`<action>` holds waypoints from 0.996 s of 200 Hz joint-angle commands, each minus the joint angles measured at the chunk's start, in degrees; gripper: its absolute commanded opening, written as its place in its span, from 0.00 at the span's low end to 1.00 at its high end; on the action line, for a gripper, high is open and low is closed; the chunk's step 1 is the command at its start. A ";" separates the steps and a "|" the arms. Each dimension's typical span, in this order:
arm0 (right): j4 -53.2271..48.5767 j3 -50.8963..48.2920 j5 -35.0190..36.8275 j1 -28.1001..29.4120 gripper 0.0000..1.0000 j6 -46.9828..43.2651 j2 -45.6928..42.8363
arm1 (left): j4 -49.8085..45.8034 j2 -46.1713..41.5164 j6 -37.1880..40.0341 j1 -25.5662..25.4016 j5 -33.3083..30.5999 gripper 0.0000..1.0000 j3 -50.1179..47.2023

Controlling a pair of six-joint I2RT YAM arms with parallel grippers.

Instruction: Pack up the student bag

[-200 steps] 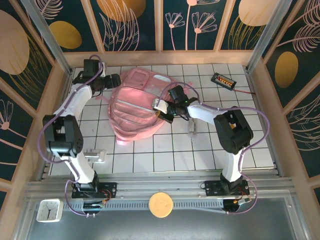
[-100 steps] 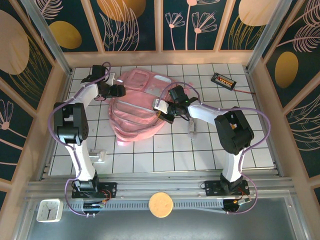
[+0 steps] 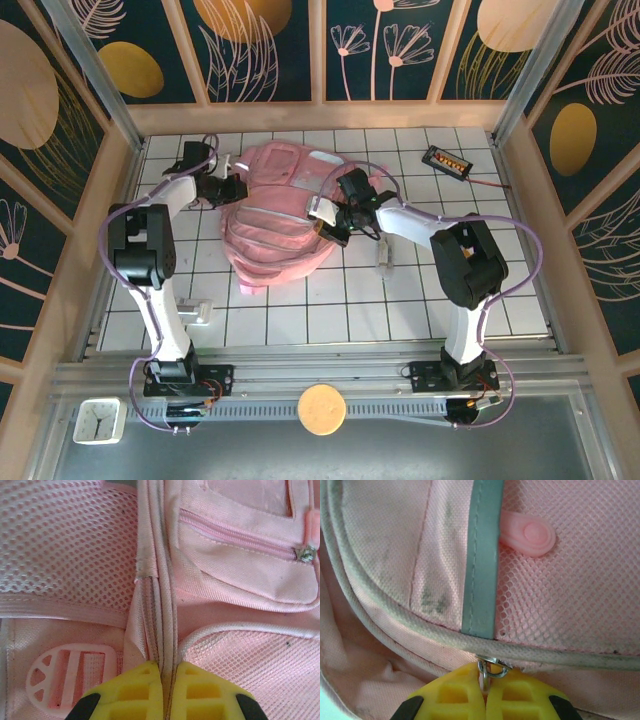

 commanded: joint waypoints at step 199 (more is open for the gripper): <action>-13.50 16.36 -20.00 11.14 0.00 55.47 7.71 | 40.27 -27.77 -58.09 -10.19 -23.53 0.00 -37.59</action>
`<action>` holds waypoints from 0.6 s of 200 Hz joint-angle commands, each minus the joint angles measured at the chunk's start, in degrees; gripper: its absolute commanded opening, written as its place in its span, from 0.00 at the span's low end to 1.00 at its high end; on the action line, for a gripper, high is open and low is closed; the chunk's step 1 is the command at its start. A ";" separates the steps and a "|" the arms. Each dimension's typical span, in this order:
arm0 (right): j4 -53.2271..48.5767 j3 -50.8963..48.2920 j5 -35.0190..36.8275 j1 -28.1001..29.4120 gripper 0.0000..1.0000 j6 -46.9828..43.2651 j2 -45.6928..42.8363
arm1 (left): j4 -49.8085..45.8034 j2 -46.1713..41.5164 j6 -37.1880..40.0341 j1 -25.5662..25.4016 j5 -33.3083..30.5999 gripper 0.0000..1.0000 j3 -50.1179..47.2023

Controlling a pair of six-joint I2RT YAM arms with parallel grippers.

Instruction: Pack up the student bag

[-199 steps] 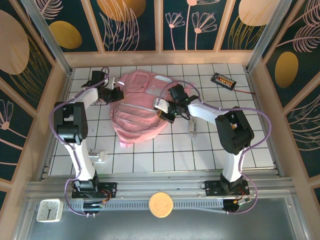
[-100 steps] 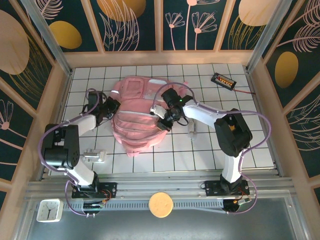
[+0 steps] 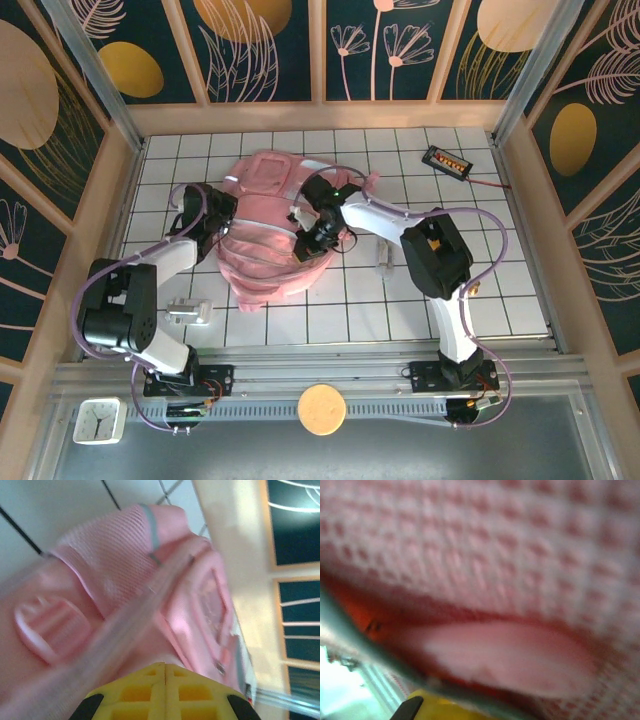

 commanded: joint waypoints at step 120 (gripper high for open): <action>22.19 -8.45 -15.22 -0.32 0.65 25.82 -6.66 | -15.21 -5.62 15.16 -1.85 7.10 0.00 8.80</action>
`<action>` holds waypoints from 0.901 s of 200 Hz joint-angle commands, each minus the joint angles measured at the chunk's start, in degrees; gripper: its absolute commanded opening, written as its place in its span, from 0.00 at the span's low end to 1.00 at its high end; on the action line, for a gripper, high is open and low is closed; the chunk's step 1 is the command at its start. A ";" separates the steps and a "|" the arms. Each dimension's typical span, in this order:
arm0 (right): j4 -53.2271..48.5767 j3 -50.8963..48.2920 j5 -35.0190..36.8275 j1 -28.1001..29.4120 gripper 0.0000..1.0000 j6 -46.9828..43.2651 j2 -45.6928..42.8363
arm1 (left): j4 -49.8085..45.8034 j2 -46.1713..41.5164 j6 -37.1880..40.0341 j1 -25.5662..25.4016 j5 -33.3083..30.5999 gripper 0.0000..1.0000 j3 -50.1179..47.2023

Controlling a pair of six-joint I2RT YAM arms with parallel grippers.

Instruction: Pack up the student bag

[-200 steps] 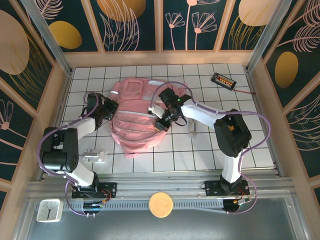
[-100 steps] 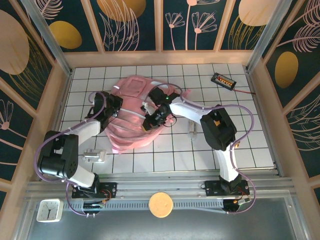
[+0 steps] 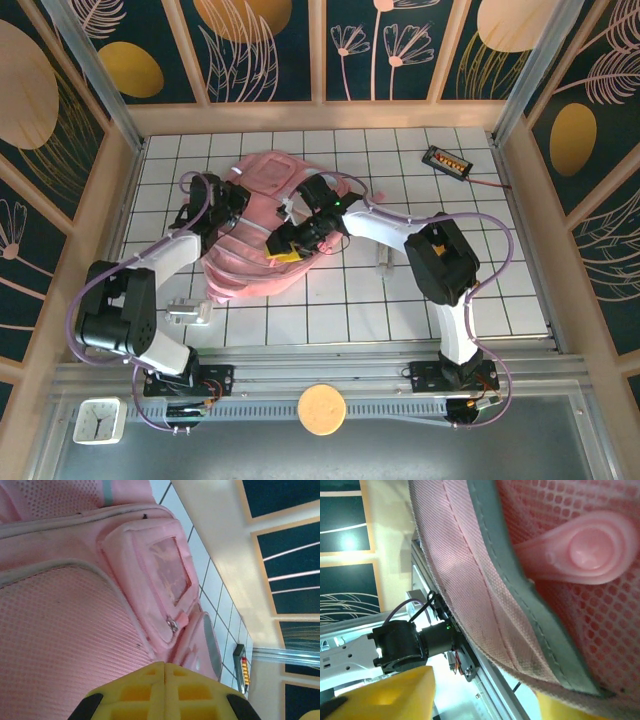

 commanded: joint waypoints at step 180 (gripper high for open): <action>5.38 -1.48 16.29 -5.50 0.44 24.87 -3.09 | -33.36 -23.75 38.37 -3.63 7.35 0.55 -9.96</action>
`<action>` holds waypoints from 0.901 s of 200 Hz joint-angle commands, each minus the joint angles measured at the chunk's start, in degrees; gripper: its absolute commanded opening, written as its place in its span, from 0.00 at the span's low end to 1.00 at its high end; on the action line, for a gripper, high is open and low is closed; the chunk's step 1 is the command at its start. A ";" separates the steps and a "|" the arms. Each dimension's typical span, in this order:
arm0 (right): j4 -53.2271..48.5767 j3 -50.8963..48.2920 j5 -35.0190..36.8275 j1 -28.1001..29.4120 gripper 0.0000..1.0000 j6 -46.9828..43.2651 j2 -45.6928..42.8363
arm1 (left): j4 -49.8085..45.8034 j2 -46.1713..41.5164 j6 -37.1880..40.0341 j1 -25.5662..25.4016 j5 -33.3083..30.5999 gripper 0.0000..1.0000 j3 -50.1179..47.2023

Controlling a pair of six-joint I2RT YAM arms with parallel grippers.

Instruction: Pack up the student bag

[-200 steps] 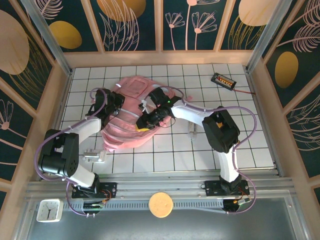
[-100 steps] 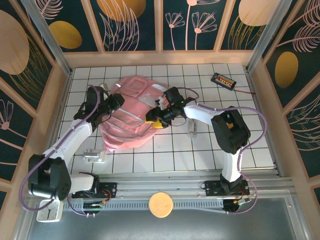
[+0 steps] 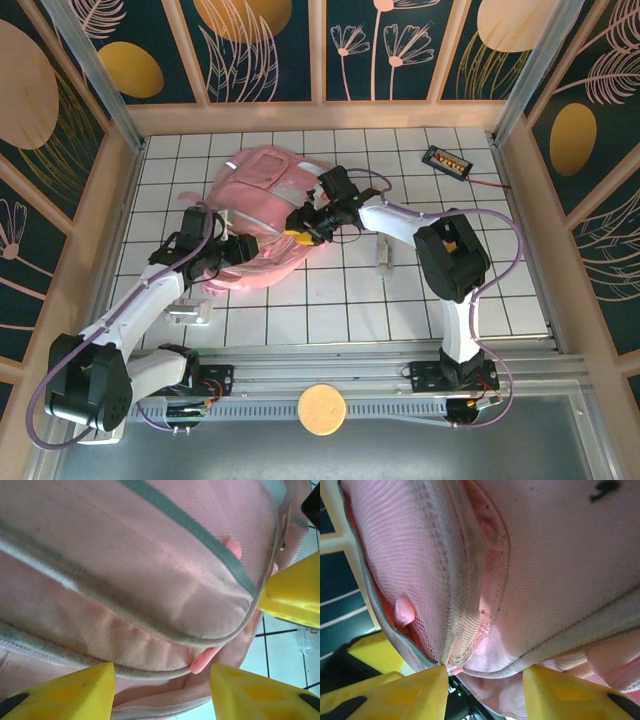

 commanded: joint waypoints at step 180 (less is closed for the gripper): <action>-5.97 4.02 19.28 -1.94 0.46 6.42 2.00 | -2.58 -2.65 6.39 -0.36 0.48 0.61 0.77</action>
